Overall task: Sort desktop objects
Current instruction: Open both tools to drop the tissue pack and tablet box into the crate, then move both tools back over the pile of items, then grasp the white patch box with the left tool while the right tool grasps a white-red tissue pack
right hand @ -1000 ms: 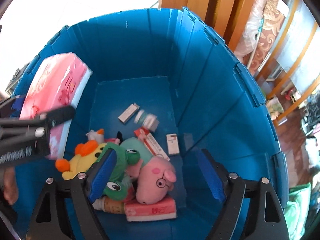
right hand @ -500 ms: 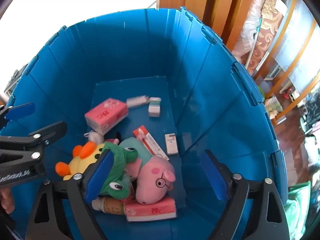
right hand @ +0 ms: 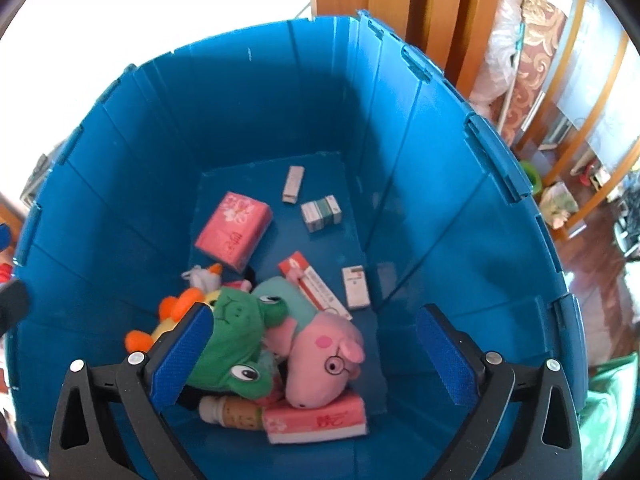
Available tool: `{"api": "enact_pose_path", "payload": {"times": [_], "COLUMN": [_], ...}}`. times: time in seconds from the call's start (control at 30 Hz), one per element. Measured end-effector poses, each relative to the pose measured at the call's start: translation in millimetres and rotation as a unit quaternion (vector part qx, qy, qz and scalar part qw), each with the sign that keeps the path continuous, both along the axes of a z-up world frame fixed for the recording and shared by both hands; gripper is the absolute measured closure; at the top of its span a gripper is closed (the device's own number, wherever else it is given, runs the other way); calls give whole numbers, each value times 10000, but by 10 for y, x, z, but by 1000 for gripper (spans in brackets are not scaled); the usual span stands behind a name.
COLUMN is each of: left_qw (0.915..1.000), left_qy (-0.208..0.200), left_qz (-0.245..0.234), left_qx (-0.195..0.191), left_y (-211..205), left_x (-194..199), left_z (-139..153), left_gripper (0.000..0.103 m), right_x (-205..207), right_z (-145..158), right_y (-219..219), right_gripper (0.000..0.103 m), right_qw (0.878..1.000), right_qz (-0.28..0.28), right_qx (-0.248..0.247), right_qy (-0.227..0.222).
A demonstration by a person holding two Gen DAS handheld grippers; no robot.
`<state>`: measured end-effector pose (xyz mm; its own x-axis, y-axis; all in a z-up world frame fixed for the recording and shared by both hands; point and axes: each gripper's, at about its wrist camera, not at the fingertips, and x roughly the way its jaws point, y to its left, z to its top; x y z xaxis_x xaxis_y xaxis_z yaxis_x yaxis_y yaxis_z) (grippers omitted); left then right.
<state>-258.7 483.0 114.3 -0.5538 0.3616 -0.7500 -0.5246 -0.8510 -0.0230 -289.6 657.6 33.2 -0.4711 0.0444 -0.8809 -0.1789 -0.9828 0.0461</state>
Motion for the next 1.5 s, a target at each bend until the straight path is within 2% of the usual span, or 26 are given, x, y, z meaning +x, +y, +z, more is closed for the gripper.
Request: {"api": "enact_pose_path", "payload": {"times": [0.17,0.23,0.33,0.47,0.6,0.7,0.77,0.97,1.17,1.27,1.37,1.43,1.5], "left_qw": [9977,9944,9867,9750,9670,9534,9417,9005,8563,8414,8290,8246,8199], "left_qy": [409,579,827,975,805,726,651,109,-685,-1148,-1547,-1817,-2031], "left_qz": [344,627,1185,1887,2363,2912,3287,4335,5109,5254,5337,5318,5329], "left_qx": [410,628,749,654,502,302,304,329,328,536,631,653,500], "left_y": [-514,-781,-1202,-1780,-2413,-2958,-3354,-4468,-5191,-5363,-5405,-5415,-5402], "left_x": [143,181,229,298,362,472,561,895,1167,1223,1246,1234,1185], "left_z": [150,171,121,-81,-375,-647,-809,-1364,-2065,-2424,-2732,-2923,-3073], "left_gripper": [12,12,12,12,12,12,12,12,12,12,12,12,12], "right_x": [119,204,389,634,784,840,857,830,704,649,518,436,366], "right_z": [129,248,509,767,865,885,873,678,224,-78,-461,-701,-915], "right_y": [-134,-217,-418,-839,-1390,-1829,-2122,-2947,-3649,-3889,-4055,-4095,-4095], "right_gripper": [0,0,0,0,0,0,0,0,0,0,0,0,0], "right_qw": [9987,9976,9920,9782,9633,9519,9451,9315,9240,9264,9344,9402,9459], "right_qz": [-85,-12,105,383,770,1232,1519,2305,2956,3137,3147,3107,3038], "right_qx": [318,174,-79,-138,-346,-637,-769,-824,-966,-892,-842,-812,-757], "right_qy": [385,664,1253,2036,2548,2733,2789,2691,2225,1884,1440,1136,851]}}
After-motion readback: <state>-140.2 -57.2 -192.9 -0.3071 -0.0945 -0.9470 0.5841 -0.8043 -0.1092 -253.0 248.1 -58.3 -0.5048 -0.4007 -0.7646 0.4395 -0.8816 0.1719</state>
